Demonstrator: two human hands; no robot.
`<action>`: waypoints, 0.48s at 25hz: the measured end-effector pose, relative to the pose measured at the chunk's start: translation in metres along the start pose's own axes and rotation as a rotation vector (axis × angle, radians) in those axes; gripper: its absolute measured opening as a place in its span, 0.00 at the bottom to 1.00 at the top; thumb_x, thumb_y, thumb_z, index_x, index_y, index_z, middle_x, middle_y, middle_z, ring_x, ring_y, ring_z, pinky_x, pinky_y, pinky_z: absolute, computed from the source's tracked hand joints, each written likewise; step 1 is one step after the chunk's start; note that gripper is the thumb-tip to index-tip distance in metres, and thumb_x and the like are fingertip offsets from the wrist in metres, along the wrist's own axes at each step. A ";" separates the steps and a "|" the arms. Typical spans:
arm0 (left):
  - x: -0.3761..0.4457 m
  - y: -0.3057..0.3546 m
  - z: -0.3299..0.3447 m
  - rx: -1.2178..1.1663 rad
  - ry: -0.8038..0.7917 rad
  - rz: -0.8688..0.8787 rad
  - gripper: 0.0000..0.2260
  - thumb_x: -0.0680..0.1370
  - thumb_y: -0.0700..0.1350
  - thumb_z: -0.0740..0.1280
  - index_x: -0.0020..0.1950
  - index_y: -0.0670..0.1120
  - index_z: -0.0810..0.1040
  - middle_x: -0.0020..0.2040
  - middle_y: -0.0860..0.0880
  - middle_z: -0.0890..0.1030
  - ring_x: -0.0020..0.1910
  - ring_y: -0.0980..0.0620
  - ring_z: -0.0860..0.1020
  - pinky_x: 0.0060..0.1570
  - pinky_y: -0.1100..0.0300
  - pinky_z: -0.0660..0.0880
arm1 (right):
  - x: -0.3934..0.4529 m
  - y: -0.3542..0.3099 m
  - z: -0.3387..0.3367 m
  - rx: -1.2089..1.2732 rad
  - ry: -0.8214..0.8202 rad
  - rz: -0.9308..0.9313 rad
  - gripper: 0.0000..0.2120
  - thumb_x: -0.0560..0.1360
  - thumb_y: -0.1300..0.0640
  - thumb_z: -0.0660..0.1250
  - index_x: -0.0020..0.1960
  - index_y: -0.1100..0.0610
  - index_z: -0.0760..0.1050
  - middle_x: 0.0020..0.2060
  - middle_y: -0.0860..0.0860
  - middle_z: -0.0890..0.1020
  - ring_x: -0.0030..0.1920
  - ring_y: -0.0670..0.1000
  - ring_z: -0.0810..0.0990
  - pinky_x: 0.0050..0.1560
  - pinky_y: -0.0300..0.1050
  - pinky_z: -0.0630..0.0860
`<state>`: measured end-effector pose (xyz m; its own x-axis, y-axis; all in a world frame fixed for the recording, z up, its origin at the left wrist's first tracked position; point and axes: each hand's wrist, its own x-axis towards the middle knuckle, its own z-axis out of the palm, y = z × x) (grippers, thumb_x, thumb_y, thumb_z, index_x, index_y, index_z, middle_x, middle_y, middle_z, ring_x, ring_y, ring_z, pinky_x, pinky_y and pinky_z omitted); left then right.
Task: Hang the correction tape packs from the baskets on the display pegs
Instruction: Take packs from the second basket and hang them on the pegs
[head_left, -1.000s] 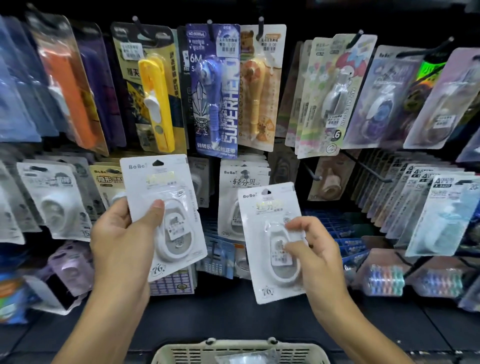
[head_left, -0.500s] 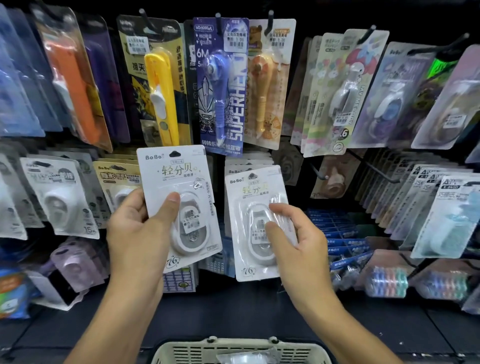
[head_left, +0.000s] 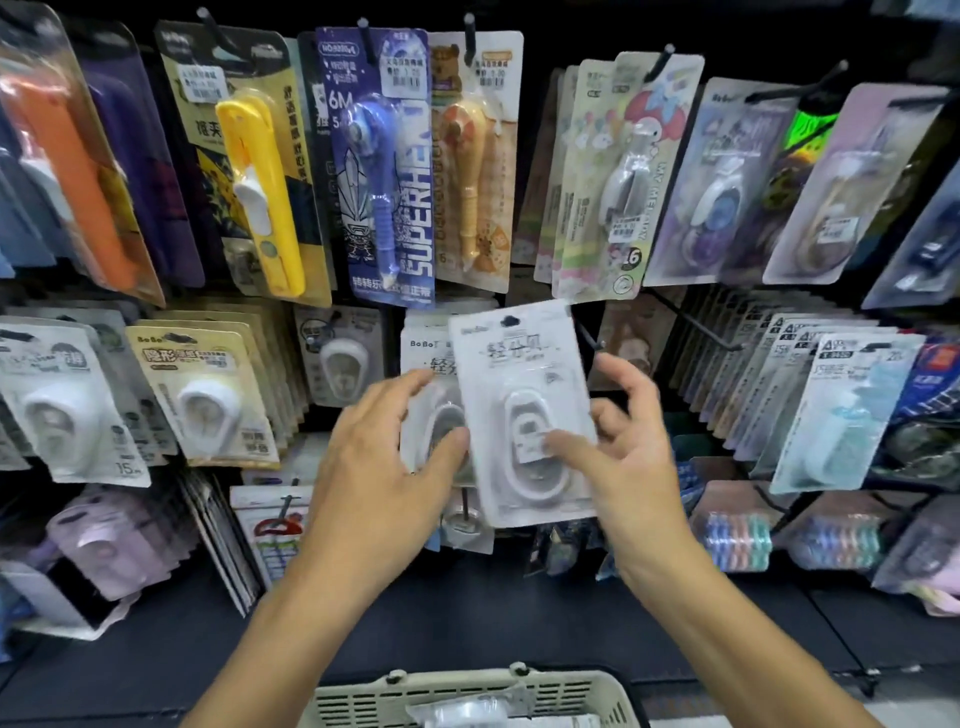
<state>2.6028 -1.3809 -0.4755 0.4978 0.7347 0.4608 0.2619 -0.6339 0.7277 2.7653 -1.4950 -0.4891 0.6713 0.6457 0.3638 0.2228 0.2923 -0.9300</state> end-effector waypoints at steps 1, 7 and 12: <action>0.001 -0.004 -0.001 0.213 -0.009 0.033 0.24 0.78 0.55 0.68 0.74 0.57 0.69 0.72 0.60 0.70 0.69 0.56 0.68 0.68 0.58 0.66 | 0.003 0.000 -0.011 -0.029 0.112 0.003 0.28 0.69 0.60 0.71 0.61 0.35 0.69 0.47 0.48 0.86 0.45 0.47 0.86 0.41 0.41 0.80; 0.000 -0.019 0.005 0.574 -0.235 -0.032 0.33 0.80 0.56 0.65 0.81 0.56 0.55 0.83 0.52 0.50 0.79 0.47 0.53 0.73 0.46 0.62 | -0.011 0.011 -0.035 -0.223 0.328 -0.034 0.17 0.65 0.47 0.67 0.53 0.35 0.77 0.46 0.40 0.84 0.39 0.41 0.81 0.34 0.36 0.75; -0.008 -0.019 0.004 0.548 -0.141 -0.045 0.29 0.79 0.54 0.67 0.79 0.52 0.62 0.80 0.50 0.61 0.75 0.45 0.62 0.71 0.47 0.65 | -0.017 0.011 -0.033 -0.274 0.356 0.016 0.19 0.65 0.43 0.65 0.57 0.37 0.77 0.50 0.36 0.83 0.49 0.43 0.81 0.48 0.50 0.79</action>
<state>2.5973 -1.3762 -0.4951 0.5719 0.7484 0.3360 0.6577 -0.6631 0.3574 2.7800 -1.5263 -0.5074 0.8672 0.3514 0.3529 0.3570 0.0554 -0.9324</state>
